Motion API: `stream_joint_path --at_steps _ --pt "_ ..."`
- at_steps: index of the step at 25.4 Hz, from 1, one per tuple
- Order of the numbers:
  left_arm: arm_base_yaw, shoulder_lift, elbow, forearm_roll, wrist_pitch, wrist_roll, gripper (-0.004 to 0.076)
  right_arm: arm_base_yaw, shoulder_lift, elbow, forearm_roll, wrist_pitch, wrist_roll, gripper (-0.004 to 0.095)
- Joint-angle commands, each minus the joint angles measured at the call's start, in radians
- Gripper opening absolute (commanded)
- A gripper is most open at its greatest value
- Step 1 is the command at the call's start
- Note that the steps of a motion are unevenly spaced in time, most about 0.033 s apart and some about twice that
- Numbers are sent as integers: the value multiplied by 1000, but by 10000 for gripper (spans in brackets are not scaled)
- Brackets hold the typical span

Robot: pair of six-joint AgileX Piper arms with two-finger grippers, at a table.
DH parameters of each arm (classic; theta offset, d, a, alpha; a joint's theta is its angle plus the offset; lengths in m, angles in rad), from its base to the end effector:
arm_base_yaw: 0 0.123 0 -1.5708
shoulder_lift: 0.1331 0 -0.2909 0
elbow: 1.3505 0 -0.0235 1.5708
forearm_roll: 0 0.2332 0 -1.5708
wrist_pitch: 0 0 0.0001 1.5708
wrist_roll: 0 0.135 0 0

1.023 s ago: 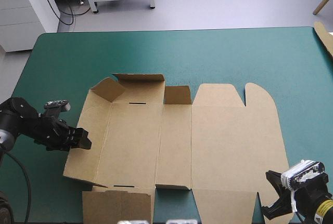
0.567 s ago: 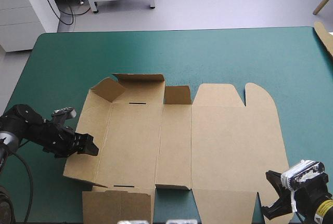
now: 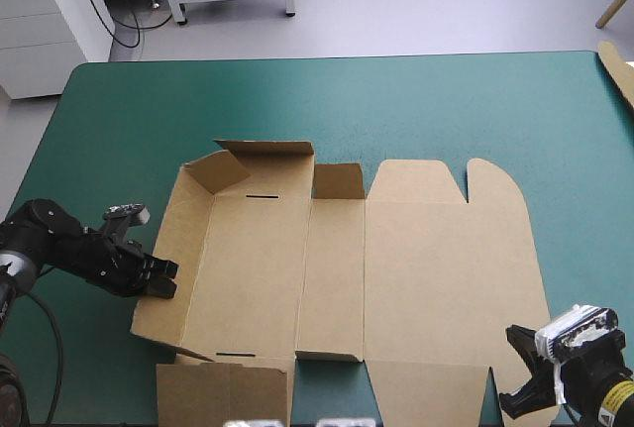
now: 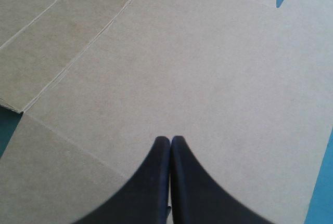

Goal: Fold the box

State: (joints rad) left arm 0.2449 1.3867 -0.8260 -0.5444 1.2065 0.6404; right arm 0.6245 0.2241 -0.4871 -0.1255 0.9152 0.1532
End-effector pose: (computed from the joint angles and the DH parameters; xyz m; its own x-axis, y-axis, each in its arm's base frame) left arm 0.2069 -0.0156 0.2101 -0.9800 0.1294 -0.1513 0.1859 0.8671 -0.4621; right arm 0.0501 0.0196 0.2552 -0.4697 -0.2449 -0.8482 -0.4792 0.8776 0.0120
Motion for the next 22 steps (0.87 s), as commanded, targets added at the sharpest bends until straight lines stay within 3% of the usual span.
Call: stream_joint_path --at_steps 1,12,22 --pt "-2 -21 -43 -45 8 32 -8 -2 11 -26 -7 -67 -6 -16" --pt "-387 -31 -394 341 -191 22 -8 -2 11 -26 -7 -67 -6 -16" --pt "-619 -29 -462 644 -359 -29 -8 -2 11 -26 -7 -67 -6 -16"
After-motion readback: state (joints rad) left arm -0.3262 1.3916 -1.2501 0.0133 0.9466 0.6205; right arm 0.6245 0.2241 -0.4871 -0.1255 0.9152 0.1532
